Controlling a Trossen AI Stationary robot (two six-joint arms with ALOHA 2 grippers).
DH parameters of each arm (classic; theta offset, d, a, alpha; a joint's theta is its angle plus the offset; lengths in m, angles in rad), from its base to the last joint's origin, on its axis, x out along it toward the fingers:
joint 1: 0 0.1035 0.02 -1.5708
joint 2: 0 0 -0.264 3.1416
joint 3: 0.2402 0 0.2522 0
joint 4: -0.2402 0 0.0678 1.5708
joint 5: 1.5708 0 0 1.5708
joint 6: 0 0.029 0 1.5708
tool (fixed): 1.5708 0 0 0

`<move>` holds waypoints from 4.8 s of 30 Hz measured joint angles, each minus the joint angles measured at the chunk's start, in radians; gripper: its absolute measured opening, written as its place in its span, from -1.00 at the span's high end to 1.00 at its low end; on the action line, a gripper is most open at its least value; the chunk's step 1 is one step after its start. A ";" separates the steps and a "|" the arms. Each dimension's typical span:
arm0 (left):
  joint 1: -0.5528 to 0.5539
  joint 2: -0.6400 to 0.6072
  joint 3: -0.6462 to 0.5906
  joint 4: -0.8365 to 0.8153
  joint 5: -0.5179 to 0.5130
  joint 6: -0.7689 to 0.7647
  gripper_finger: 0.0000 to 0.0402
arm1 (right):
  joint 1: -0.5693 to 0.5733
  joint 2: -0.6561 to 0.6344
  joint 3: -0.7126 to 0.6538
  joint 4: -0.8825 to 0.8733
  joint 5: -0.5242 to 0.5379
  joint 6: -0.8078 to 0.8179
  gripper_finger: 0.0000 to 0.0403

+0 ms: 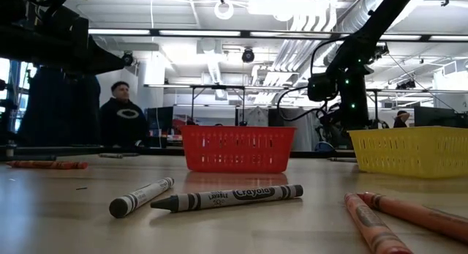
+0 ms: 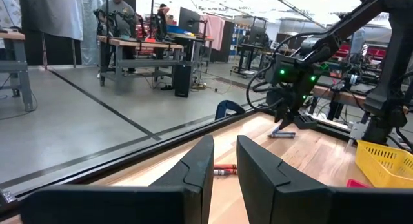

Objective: Sort crayons
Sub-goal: Put the blue crayon into the yellow bin, then put the orange crayon into the orange bin

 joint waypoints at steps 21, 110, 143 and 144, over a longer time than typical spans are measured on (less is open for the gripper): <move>0.000 0.000 0.000 0.000 0.000 -0.001 0.72 | -0.052 0.000 0.000 0.021 -0.118 0.008 0.40; 0.000 0.000 0.000 0.086 0.007 -0.012 0.72 | 1.006 -0.335 -0.092 -0.266 -0.298 1.174 1.00; 0.000 0.000 0.000 0.111 0.007 0.063 0.72 | 1.006 -0.335 -0.120 -0.253 -0.333 1.189 0.52; 0.000 0.000 0.000 0.111 0.007 0.063 0.72 | 1.006 -0.335 -0.120 -0.253 -0.333 1.189 0.52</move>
